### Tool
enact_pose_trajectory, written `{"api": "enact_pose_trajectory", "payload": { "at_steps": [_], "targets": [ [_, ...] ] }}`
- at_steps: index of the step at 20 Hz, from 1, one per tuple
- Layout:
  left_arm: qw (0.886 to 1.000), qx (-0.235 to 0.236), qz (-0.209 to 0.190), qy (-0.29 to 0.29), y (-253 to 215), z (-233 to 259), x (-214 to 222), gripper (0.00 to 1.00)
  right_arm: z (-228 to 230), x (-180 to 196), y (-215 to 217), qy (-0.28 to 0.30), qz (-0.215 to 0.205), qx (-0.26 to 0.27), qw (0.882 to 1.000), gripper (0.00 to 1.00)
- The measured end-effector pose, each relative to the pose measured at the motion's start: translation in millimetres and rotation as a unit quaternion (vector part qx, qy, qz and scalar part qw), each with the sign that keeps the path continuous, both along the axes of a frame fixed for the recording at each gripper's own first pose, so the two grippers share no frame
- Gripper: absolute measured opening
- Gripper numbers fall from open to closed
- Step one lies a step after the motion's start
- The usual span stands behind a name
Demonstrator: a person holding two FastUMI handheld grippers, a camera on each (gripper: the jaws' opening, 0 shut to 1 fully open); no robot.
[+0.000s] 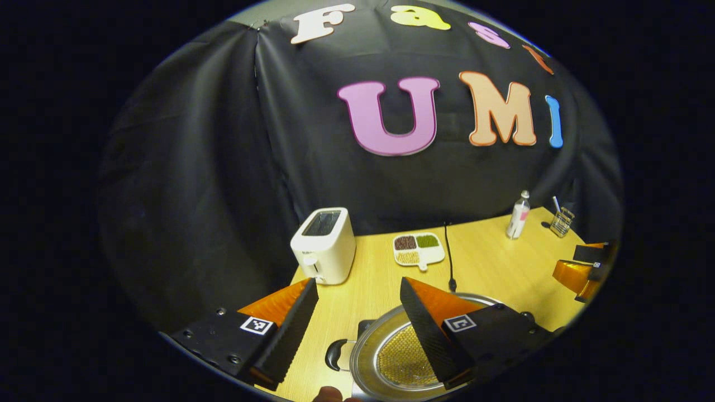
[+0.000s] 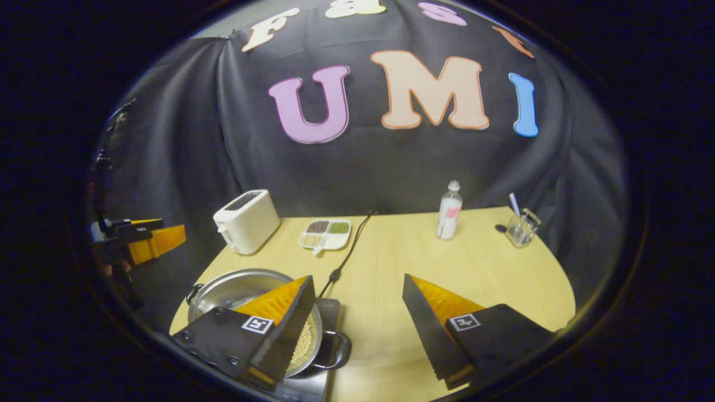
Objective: First push the handle of the pot to place it horizontally, then grasp the pot with both hands and set it on the induction cooktop.
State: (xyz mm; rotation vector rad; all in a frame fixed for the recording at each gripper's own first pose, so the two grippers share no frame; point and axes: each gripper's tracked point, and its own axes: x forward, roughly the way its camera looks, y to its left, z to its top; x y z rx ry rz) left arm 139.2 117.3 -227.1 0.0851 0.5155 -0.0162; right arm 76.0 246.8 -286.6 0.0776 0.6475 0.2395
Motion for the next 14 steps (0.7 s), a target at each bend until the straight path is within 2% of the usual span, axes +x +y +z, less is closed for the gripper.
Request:
{"api": "enact_pose_trajectory", "payload": {
  "at_steps": [1, 4, 5, 14],
  "targets": [
    [1.0, 0.0, 0.002, -0.014, -4, 14, 2, 0.95, 12, 5, -6, -0.016, -0.001, -0.004, 1.0, 0.98],
    [0.998, -0.006, 0.015, -0.064, -17, 55, 5, 0.95, 54, 20, -23, -0.068, -0.011, 0.0, 0.998, 0.98],
    [0.997, -0.008, 0.017, -0.079, -22, 67, 2, 0.95, 68, 24, -29, -0.083, -0.014, 0.002, 0.996, 0.94],
    [0.981, -0.052, 0.025, -0.186, -74, 167, -7, 0.95, 186, 39, -93, -0.195, -0.029, 0.018, 0.98, 0.93]
  ]
}}
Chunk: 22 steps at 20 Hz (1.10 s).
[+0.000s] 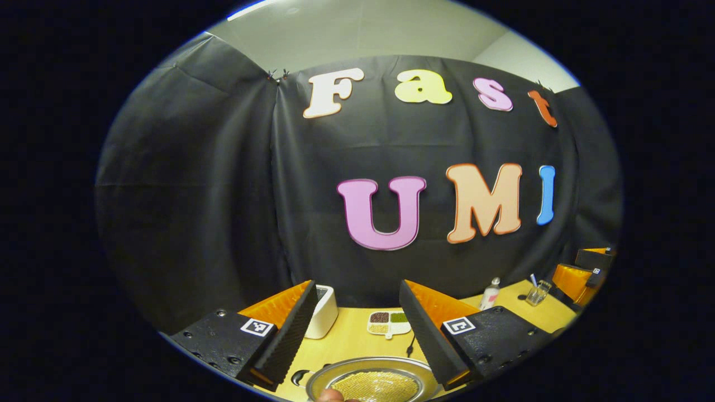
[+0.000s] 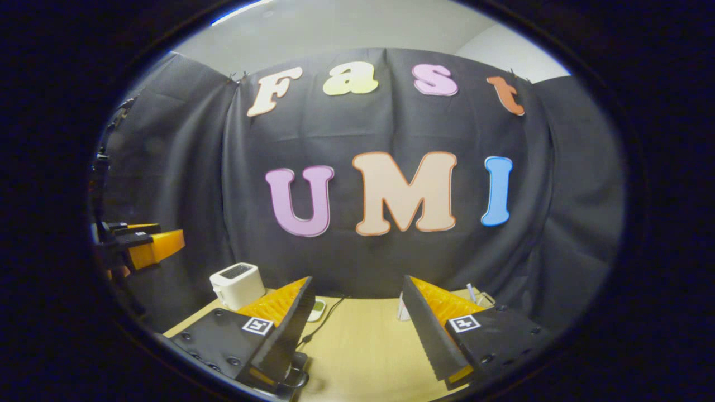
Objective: First push the handle of the pot to place it horizontally, then grasp the pot with both hands and set it on the induction cooktop.
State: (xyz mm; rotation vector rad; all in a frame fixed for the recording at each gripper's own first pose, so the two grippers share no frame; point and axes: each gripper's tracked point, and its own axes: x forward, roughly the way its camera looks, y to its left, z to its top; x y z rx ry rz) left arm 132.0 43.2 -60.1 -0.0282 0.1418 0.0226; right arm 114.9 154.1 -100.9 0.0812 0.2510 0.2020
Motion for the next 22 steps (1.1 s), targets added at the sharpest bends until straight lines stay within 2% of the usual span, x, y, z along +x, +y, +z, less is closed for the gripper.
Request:
{"api": "enact_pose_trajectory", "payload": {
  "at_steps": [4, 5, 8, 11, 12, 15, 17, 18, 21, 22],
  "targets": [
    [0.999, -0.011, 0.002, -0.037, -25, 37, -9, 0.95, 46, 3, -31, -0.054, -0.011, -0.001, 0.998, 0.93],
    [0.999, -0.01, 0.002, -0.047, -32, 46, -12, 0.94, 55, 5, -38, -0.065, -0.014, 0.003, 0.998, 0.98],
    [0.998, -0.01, 0.002, -0.069, -53, 65, -23, 0.94, 73, 7, -59, -0.084, -0.015, 0.009, 0.996, 0.97],
    [0.998, -0.005, -0.001, -0.068, -72, 68, -33, 0.94, 77, 5, -74, -0.091, -0.011, 0.006, 0.996, 0.98],
    [0.998, -0.008, -0.001, -0.066, -79, 67, -36, 0.94, 76, 2, -79, -0.091, -0.009, 0.005, 0.996, 0.93],
    [0.997, -0.018, 0.011, -0.067, -92, 70, -49, 0.94, 76, -3, -96, -0.096, 0.001, -0.002, 0.995, 0.93],
    [0.997, -0.015, 0.026, -0.067, -96, 68, -59, 0.95, 76, -7, -104, -0.098, 0.012, -0.005, 0.995, 0.98],
    [0.997, -0.013, 0.031, -0.065, -98, 68, -63, 0.95, 77, -9, -108, -0.098, 0.016, -0.006, 0.995, 0.94],
    [0.998, -0.008, 0.037, -0.059, -104, 65, -79, 0.95, 86, -15, -123, -0.109, 0.015, -0.006, 0.994, 0.98],
    [0.998, -0.006, 0.032, -0.058, -108, 64, -82, 0.95, 89, -17, -129, -0.11, 0.01, -0.006, 0.994, 0.94]
  ]
}}
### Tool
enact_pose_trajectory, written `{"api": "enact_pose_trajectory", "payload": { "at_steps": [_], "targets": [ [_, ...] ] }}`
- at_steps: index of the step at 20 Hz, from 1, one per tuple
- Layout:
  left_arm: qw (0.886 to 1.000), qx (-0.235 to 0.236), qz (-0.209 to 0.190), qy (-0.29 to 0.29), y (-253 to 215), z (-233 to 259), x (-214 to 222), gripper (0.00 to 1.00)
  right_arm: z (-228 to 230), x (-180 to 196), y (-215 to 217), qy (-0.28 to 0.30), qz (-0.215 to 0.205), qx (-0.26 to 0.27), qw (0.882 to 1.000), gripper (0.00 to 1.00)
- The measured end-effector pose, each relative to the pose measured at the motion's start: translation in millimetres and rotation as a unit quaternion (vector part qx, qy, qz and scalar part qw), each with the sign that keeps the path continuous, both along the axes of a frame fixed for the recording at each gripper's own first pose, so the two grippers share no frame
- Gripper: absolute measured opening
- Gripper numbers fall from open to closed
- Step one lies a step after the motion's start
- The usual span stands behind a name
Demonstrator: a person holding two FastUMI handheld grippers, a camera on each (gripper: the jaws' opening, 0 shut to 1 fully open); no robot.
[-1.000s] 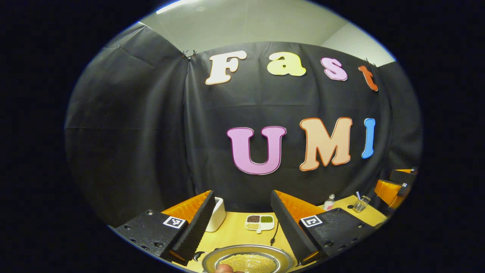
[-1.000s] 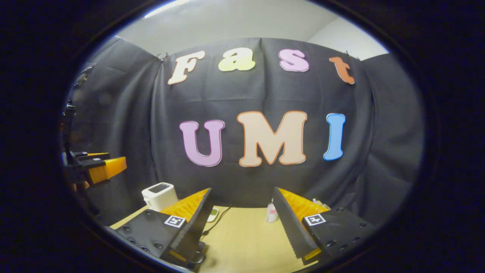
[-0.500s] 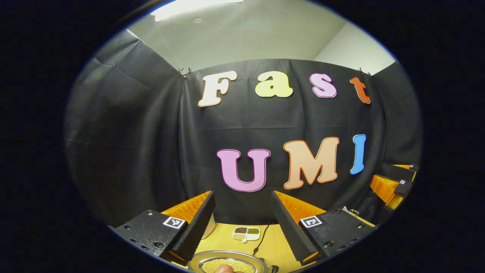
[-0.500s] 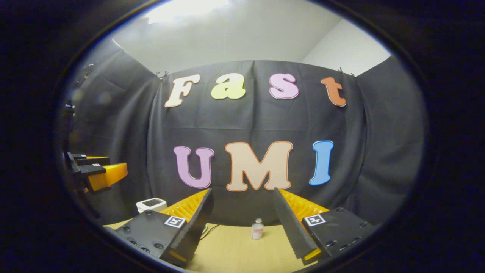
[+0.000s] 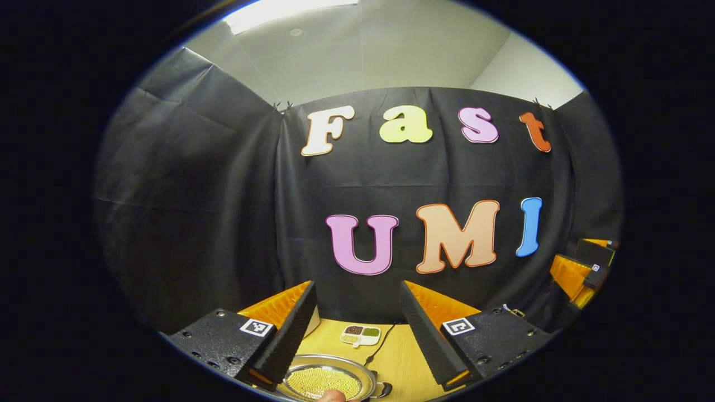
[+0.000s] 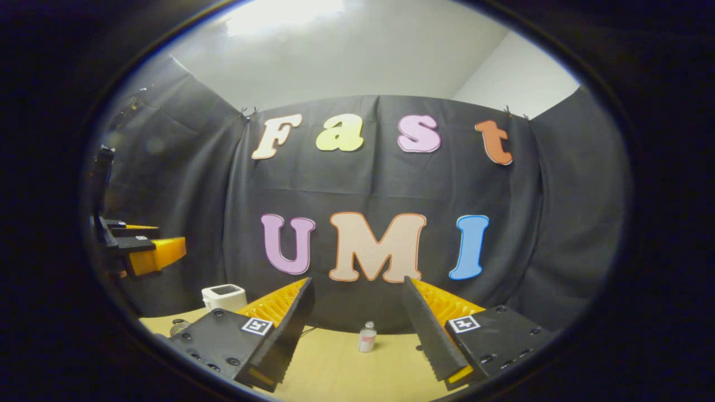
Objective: First push the handle of the pot to place it horizontally, then grasp the pot with both hands and set it on the induction cooktop.
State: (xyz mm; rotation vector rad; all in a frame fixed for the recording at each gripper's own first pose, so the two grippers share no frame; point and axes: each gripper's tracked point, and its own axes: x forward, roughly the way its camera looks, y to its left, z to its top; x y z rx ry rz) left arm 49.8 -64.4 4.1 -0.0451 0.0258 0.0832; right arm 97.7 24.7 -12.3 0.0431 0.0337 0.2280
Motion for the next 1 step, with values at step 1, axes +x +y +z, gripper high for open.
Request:
{"api": "enact_pose_trajectory", "payload": {
  "at_steps": [1],
  "targets": [
    [1.0, 0.004, -0.005, -0.002, -2.0, 2.7, -1.7, 0.95, 2.7, -2.6, -5.4, -0.002, -0.007, 0.001, 1.0, 0.94]
  ]
}}
